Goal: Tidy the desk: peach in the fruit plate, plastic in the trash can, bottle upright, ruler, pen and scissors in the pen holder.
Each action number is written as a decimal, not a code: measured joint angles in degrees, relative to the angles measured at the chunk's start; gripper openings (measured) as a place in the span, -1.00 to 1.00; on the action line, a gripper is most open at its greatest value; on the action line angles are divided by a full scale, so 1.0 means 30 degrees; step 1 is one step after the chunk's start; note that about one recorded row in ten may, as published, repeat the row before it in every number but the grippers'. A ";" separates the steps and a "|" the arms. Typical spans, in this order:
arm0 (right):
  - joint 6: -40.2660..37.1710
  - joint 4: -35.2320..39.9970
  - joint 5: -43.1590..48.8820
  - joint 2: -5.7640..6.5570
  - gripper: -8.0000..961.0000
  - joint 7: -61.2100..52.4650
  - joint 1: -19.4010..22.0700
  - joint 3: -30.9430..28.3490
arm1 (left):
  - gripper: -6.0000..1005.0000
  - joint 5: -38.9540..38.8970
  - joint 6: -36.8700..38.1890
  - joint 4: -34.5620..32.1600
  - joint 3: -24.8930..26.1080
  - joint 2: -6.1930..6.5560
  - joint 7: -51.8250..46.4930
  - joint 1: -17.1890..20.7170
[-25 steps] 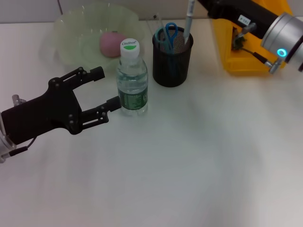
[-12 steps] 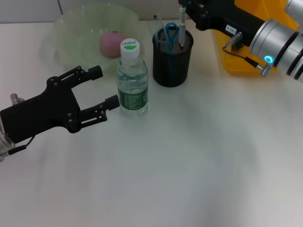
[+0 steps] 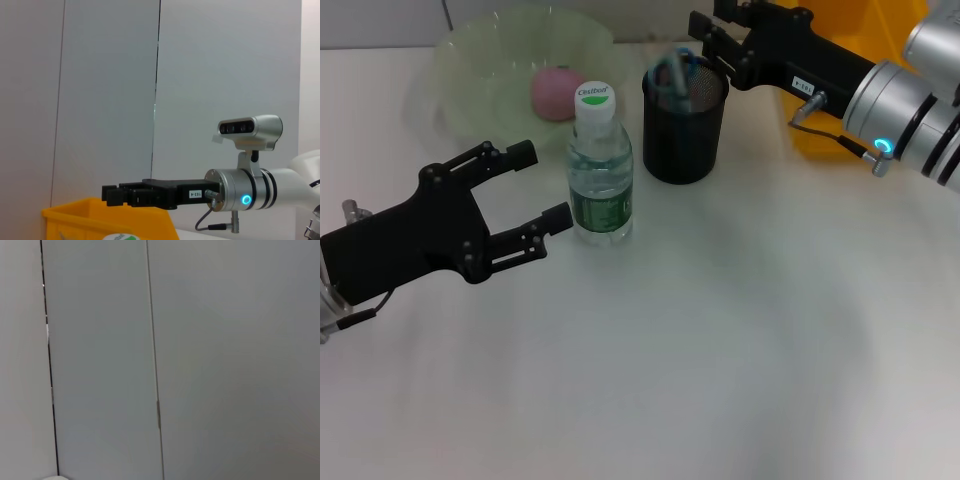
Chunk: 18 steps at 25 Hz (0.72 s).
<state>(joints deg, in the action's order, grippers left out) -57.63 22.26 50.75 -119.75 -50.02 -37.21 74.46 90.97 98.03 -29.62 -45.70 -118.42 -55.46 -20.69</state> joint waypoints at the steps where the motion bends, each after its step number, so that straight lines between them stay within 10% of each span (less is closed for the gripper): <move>1: -0.0012 -0.0003 -0.0010 -0.0007 -0.38 0.0025 0.0048 0.0006 | 0.60 0.0000 0.0000 0.0000 0.0000 0.0000 0.0000 0.0000; 18: -0.6579 0.0232 0.0901 0.0270 0.13 -0.1108 0.3513 -0.0147 | 0.60 -0.0164 0.0465 0.1212 0.0036 -0.0044 0.0887 0.0133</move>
<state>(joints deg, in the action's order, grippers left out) -77.36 22.96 53.46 -118.94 -53.34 -26.67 74.02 90.48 99.42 -25.98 -45.59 -118.55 -52.80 -20.29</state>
